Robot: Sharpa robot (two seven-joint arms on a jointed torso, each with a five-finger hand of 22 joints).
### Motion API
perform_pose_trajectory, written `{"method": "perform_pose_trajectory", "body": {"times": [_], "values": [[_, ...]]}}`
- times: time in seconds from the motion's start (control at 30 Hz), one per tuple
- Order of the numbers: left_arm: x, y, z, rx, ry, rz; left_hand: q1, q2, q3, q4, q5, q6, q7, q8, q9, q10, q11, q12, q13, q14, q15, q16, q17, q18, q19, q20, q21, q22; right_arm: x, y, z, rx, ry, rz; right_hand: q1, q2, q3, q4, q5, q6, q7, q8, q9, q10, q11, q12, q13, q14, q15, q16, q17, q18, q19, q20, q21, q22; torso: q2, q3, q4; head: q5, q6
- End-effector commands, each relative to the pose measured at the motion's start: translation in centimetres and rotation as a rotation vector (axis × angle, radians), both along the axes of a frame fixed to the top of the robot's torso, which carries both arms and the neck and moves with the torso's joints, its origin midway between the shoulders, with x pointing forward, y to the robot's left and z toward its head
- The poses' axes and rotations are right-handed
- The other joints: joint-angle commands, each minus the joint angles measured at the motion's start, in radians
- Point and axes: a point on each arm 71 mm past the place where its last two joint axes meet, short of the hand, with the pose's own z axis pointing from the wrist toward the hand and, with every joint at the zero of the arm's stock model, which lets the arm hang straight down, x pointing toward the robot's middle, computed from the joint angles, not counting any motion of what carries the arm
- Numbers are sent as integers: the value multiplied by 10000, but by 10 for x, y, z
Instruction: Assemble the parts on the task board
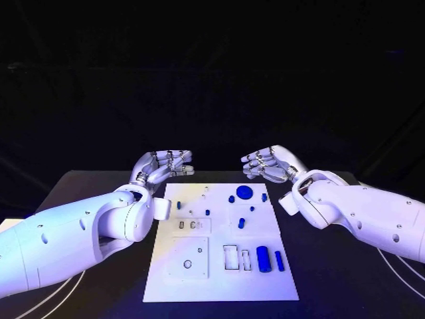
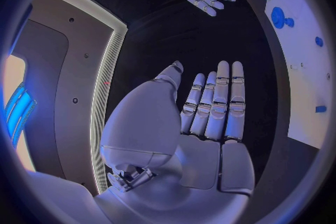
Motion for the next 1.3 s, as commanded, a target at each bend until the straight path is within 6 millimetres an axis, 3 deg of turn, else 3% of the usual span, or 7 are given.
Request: {"method": "perform_pose_trajectory", "body": {"times": [0.03, 0.17, 0.33, 0.5, 0.77, 1.0, 1.3], "values": [[-8, -7, 8, -149, -338, -746, -21, 109, -19, -61, -52, 63, -13, -86, -17, 125, -16, -85, -2, 287, -75, 22, 118, 133, 227, -68, 81, 0, 1, 4, 5, -2282, -1219, 262, 51, -338, 115, 17, -141, 624, -286, -90, 24, 895, -408, -164, 29, 2374, -687, 798, 503, 127, 1724, -816, 1417, 649, 239, -36, 60, -78, 71], [-18, -11, 12, -411, -193, -1003, -28, 117, -38, -83, -52, 95, -26, -114, -16, 181, -32, -105, 3, 372, -99, 6, 173, 132, 311, -97, 99, -4, 3, 8, 5, -3700, -1333, 688, 17, -432, -1, 50, -135, 703, -367, -107, 22, 1137, -535, -169, 55, 3080, -866, 1249, 831, 124, 2162, -1041, 2023, 974, 394, -64, 126, -170, 94], [-30, -17, 17, -658, -4, -1372, -40, 111, -55, -91, -56, 111, -25, -127, -15, 206, -36, -114, 5, 398, -106, -8, 196, 130, 352, -108, 109, -5, 8, 15, 5, -5924, -1360, 1049, -104, -586, -104, 115, -49, 918, -565, -105, 25, 1528, -690, -168, 88, 3089, -1086, 2681, 1756, 93, 2388, -1210, 2928, 1506, 560, -110, 229, -338, 129], [-39, -19, 22, -788, 116, -1574, -83, 100, -120, -121, -61, 57, 28, -221, -24, 134, 0, -216, -9, 412, -98, -91, 262, 123, 582, -133, 216, 26, 11, 24, 7, -7605, -1577, 931, -432, -779, -80, 296, -64, 985, -701, -113, 25, 1616, -853, -184, 108, 3048, -1125, 4165, 2762, 115, 2581, -1264, 3634, 1912, 734, -144, 267, -407, 181], [-44, -22, 27, -925, 178, -1741, -92, 110, -155, -156, -60, 57, 35, -267, -20, 122, 6, -265, -6, 413, -102, -155, 311, 118, 757, -154, 315, 61, 14, 36, 8, -8773, -1670, 1084, -524, -872, 181, 399, -43, 1089, -717, -113, 30, 1221, -790, -238, 55, 2929, -1114, 5162, 3559, 104, 2622, -1252, 4240, 2268, 923, -185, 367, -494, 240], [-47, -21, 29, -1013, 238, -1757, -109, 105, -179, -162, -63, 48, 48, -288, -21, 111, 11, -286, -7, 414, -101, -178, 331, 115, 806, -160, 345, 71, 19, 39, 5, -9171, -1633, 1095, -538, -932, 484, 500, -47, 1177, -685, -111, 35, 862, -737, -209, 48, 3039, -1070, 7429, 5949, 106, 2683, -1203, 4898, 2655, 1018, -220, 473, -540, 241], [-46, -21, 29, -1059, 315, -1709, -116, 103, -188, -163, -65, 43, 53, -295, -21, 106, 15, -292, -7, 413, -99, -185, 336, 113, 817, -161, 352, 73, 22, 40, 3, -9304, -1599, 1174, -512, -991, 754, 606, -62, 1292, -659, -101, 44, 619, -684, -218, 25, 2968, -1016, 8704, 7233, 116, 2544, -1145, 5463, 3012, 1123, -238, 560, -617, 274]]}}
